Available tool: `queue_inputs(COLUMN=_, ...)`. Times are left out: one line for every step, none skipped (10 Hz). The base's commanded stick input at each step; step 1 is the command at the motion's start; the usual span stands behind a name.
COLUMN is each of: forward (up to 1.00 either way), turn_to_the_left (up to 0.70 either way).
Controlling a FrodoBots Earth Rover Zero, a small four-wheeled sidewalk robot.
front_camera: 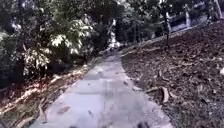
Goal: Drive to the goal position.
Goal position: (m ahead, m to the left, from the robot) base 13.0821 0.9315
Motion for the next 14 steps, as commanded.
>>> queue_inputs(forward=0.50, turn_to_the_left=0.00)
queue_inputs(forward=0.50, turn_to_the_left=0.00)
queue_inputs(forward=0.50, turn_to_the_left=0.00)
queue_inputs(forward=0.50, turn_to_the_left=0.00)
queue_inputs(forward=0.50, turn_to_the_left=-0.22)
queue_inputs(forward=0.50, turn_to_the_left=-0.50)
queue_inputs(forward=0.50, turn_to_the_left=-0.50)
queue_inputs(forward=0.50, turn_to_the_left=-0.50)
queue_inputs(forward=0.50, turn_to_the_left=-0.50)
queue_inputs(forward=0.50, turn_to_the_left=-0.37)
queue_inputs(forward=0.50, turn_to_the_left=0.00)
queue_inputs(forward=0.50, turn_to_the_left=0.00)
queue_inputs(forward=0.50, turn_to_the_left=0.00)
queue_inputs(forward=0.50, turn_to_the_left=0.00)
